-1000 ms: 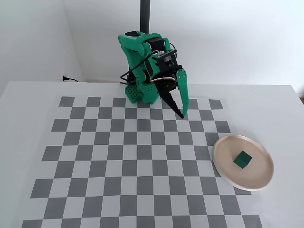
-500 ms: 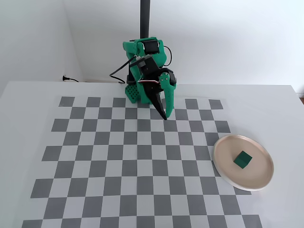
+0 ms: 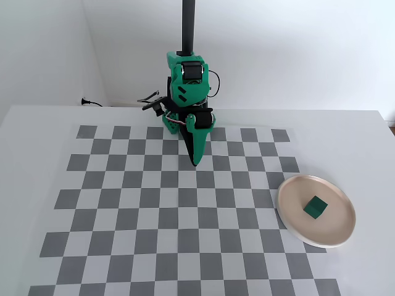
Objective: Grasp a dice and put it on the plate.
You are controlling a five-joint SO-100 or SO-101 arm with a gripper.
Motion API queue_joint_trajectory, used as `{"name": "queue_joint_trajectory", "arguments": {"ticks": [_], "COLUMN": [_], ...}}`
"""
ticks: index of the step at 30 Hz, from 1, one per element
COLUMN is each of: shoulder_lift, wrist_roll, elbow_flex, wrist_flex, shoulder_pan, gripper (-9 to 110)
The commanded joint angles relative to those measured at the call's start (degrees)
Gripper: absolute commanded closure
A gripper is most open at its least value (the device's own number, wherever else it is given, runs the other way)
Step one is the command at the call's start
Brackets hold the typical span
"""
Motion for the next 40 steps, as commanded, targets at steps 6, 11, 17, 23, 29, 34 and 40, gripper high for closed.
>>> {"name": "queue_joint_trajectory", "arguments": {"ticks": [6, 11, 17, 23, 29, 34, 40], "shoulder_lift": [0.4, 0.4, 0.4, 0.4, 0.4, 0.4, 0.4], "wrist_roll": [14.1, 16.9, 19.2, 18.6, 18.6, 18.6, 18.6], "elbow_flex": [8.3, 8.8, 8.9, 9.1, 9.1, 9.1, 9.1], "wrist_flex": [-6.3, -1.8, -0.9, -1.8, -1.8, -1.8, -1.8], "shoulder_pan": [11.0, 11.2, 10.7, 10.5, 10.5, 10.5, 10.5], "gripper": [106, 106, 106, 106, 106, 106, 106]}}
